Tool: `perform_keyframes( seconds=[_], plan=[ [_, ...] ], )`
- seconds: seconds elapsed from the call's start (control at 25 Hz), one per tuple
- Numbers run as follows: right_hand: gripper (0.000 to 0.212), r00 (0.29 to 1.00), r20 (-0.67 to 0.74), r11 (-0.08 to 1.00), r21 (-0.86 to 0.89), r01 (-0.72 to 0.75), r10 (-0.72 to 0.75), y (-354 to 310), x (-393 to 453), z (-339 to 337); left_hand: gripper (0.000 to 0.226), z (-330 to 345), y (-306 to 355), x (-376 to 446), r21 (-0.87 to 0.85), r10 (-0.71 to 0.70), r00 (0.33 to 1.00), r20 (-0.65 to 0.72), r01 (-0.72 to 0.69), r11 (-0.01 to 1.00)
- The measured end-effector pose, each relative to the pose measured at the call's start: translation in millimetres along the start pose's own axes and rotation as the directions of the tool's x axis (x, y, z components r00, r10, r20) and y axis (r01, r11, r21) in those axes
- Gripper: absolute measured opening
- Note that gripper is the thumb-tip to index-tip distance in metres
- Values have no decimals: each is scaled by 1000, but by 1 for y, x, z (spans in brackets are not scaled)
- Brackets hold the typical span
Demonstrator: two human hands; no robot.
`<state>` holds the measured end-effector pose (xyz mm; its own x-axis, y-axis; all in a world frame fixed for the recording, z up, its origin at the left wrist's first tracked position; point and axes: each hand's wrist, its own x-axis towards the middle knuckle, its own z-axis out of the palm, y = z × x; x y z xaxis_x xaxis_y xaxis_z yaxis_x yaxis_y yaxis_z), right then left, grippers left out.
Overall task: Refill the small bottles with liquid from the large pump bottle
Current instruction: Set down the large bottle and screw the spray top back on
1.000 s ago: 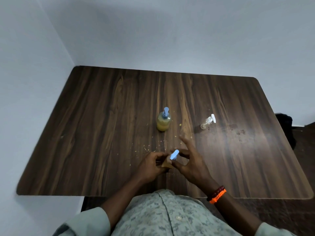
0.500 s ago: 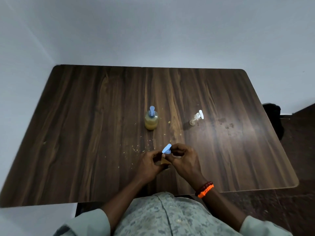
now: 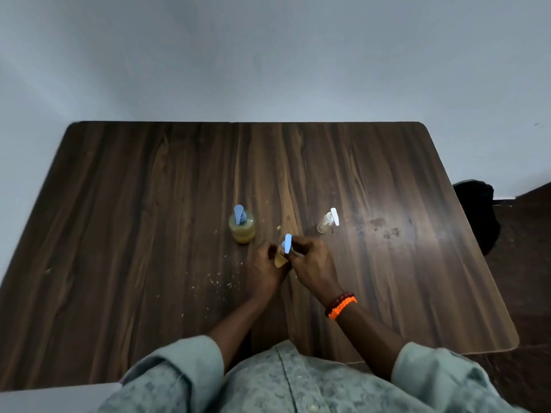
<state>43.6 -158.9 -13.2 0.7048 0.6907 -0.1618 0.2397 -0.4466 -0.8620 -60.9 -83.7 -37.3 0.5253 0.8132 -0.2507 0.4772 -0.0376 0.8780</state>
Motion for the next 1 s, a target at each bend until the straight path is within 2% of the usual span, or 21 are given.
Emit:
perform_keyframes(
  seconds=[0.16, 0.36, 0.52, 0.68, 0.88, 1.0],
  plan=[
    [23, 998, 2, 997, -44, 57, -57, -3, 35, -5, 18, 16, 13, 36, 76, 62, 997, -34, -59, 995],
    [24, 997, 16, 991, -112, 75, -73, 7, 68, -10, 15, 29, 25, 66, 76, 37, 999, -15, -36, 996],
    [24, 996, 20, 993, -84, 83, -81, 13, 82, -9, 15, 31, 30, 76, 95, 23, 1000, -6, -22, 995],
    [34, 997, 13, 996, -41, 78, -77, 16, 85, -6, 17, 31, 31, 81, 102, 19, 1000, 11, -20, 995],
    [39, 998, 11, 998, -10, 56, -56, 22, 83, -4, 18, 36, 31, 78, 74, 20, 999, -35, -17, 997],
    [45, 998, -50, 999, 25, 32, -31, 29, 72, -6, 18, 40, 28, 76, 49, 32, 997, -73, -28, 998]
  ],
)
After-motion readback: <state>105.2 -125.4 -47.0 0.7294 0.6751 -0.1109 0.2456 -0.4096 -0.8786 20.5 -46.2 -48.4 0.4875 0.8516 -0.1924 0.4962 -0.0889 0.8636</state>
